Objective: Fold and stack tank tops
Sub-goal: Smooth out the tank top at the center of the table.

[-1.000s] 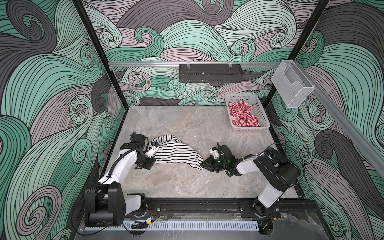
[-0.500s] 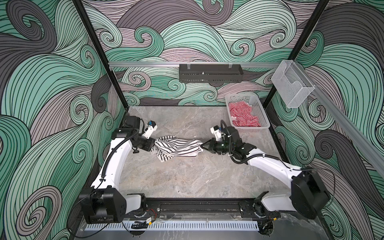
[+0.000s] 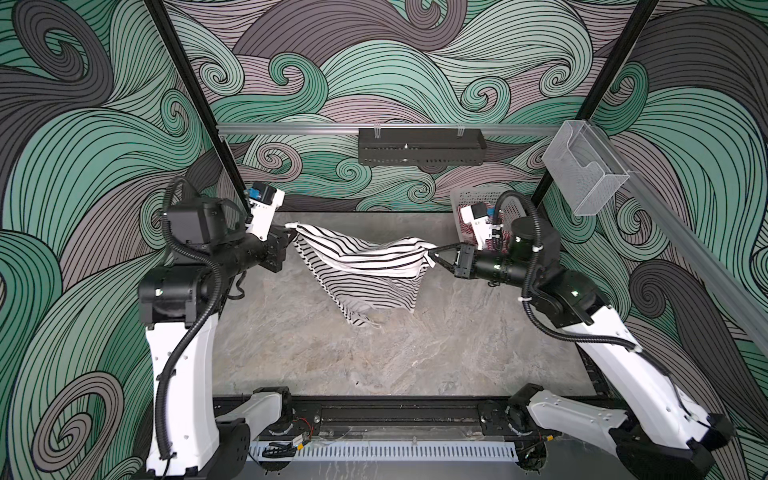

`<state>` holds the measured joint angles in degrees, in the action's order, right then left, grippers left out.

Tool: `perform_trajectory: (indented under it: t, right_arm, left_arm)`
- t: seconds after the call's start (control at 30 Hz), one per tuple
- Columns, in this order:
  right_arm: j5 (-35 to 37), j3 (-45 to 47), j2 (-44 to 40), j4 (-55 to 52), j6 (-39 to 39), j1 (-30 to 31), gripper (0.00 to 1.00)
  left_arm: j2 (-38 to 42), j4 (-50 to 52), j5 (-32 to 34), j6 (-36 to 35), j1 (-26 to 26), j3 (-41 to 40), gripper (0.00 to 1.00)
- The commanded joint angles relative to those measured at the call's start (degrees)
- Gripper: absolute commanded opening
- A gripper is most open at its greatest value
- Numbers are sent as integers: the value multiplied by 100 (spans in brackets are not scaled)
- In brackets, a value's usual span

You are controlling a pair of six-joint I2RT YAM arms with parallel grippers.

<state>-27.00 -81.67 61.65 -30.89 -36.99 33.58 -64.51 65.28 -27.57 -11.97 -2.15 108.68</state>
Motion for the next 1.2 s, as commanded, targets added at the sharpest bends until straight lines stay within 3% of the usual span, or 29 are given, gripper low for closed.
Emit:
perform_trajectory:
  t: [0.0,0.17,0.33,0.5,0.6,0.7,0.83,0.87,0.93,1.0,1.1,1.17]
  right_arm:
    - [238,-584,-227,-787,382,46,0]
    - [336,-1194,-174,-1093,616,41,0]
    - [397,-1558,341,-1165,731,-186,0]
    - [-96,-1798,1472,-698,497,-767,0]
    - [-460,-2443,2630,-358,256,-946,0]
    - [-463,-3730,3869,-393,224,-977,0]
    - [-545,-6180,5376,-953,226,-1167,0]
    - [-623,-6908,5730,-1085,203,-1224,0]
    - [-852,-8085,6251,-1227,15,-1320,0]
    - [-1065,-8494,6361,-1235,-68,-1401,0]
    - [-1128,-7451,5705,-1075,217,-1398,0]
    - [-1106,-5770,4941,-397,220,-1398,0]
  left_arm:
    - [9,374,69,294,-35,666,0]
    - [-200,556,194,470,-36,1427,0]
    - [-444,250,384,520,-39,1111,0]
    - [-1118,-558,666,417,-48,409,0]
    - [-1978,-1560,769,558,-37,242,0]
    - [-3434,-1525,967,656,-31,1629,0]
    - [-5630,-588,1216,884,-105,4965,0]
    - [-5856,-614,1330,778,-62,5328,0]
    - [-5615,-1026,1525,705,14,4952,0]
    - [-5250,-1247,1385,782,-12,4510,0]
    - [-4392,-1855,1257,918,-52,3053,0]
    - [-3687,-2490,1138,924,-57,1740,0]
